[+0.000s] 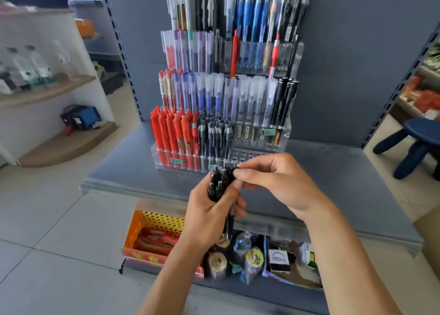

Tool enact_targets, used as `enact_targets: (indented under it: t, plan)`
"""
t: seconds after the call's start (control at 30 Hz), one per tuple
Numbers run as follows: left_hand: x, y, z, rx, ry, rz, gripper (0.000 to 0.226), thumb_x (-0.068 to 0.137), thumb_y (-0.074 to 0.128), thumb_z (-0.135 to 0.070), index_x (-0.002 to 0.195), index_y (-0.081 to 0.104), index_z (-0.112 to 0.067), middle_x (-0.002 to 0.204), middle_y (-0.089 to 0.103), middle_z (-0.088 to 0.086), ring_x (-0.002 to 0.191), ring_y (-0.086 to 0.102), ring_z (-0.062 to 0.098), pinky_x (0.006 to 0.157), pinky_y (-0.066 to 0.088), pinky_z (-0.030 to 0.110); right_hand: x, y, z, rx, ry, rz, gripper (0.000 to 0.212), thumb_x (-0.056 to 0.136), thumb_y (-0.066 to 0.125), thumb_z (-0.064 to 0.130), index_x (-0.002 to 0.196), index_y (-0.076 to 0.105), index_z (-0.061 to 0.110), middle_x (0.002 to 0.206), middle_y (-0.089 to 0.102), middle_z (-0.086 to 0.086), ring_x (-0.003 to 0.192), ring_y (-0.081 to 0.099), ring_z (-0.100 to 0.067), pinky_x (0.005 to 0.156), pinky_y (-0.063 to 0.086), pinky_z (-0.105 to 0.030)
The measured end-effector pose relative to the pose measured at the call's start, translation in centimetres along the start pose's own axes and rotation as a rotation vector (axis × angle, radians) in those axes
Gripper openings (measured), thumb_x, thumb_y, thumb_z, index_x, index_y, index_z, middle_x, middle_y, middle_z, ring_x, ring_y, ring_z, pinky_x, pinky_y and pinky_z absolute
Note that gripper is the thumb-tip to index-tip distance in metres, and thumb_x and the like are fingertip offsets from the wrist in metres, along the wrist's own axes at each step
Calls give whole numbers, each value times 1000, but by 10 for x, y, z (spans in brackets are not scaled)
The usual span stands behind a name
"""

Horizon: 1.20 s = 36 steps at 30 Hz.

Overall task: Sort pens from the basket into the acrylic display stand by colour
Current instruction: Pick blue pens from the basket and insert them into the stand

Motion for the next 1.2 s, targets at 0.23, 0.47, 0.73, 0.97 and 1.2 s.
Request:
enact_targets:
  t: [0.23,0.47,0.73,0.97,1.2]
  plan:
    - [16,-7,5,2,-32,-50,21,91,64,-35,77,64,-20,68,69,15,56,69,35,53,57,41,28,-8,9,-26,-40,-10,10,85,79,23,92,81,17,81,78,-6,81,76,-20,74,58,-25]
    - [16,-12,6,-31,-61,-83,30,90,63,-33,85,61,-4,68,71,16,53,69,33,52,58,42,38,-18,26,34,-157,-48,19,73,78,28,90,79,18,81,79,-5,77,76,-17,71,59,-24]
    - [16,-15,6,-46,-42,-76,35,92,61,-28,83,63,6,61,68,18,49,67,29,50,53,27,41,-45,54,21,-507,-365,11,83,79,17,93,76,20,79,78,4,71,75,-16,69,59,-24]
    - [16,-13,7,-48,-43,-99,35,92,61,-28,82,63,4,62,68,17,49,67,29,49,52,25,39,-51,58,-98,-642,-529,15,89,79,16,99,73,25,82,77,11,75,76,-14,72,58,-24]
    - [13,-13,6,-52,-52,-117,31,89,61,-30,81,61,0,64,69,16,49,68,30,46,49,22,44,-48,51,-178,-645,-591,17,90,78,19,105,72,21,88,75,2,76,75,-13,72,60,-27]
Point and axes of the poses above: each hand's wrist, its own x-axis towards the middle knuckle, its own y-axis out of the palm, z = x × y, the point moved 6 cm from there along x, towards the middle knuckle
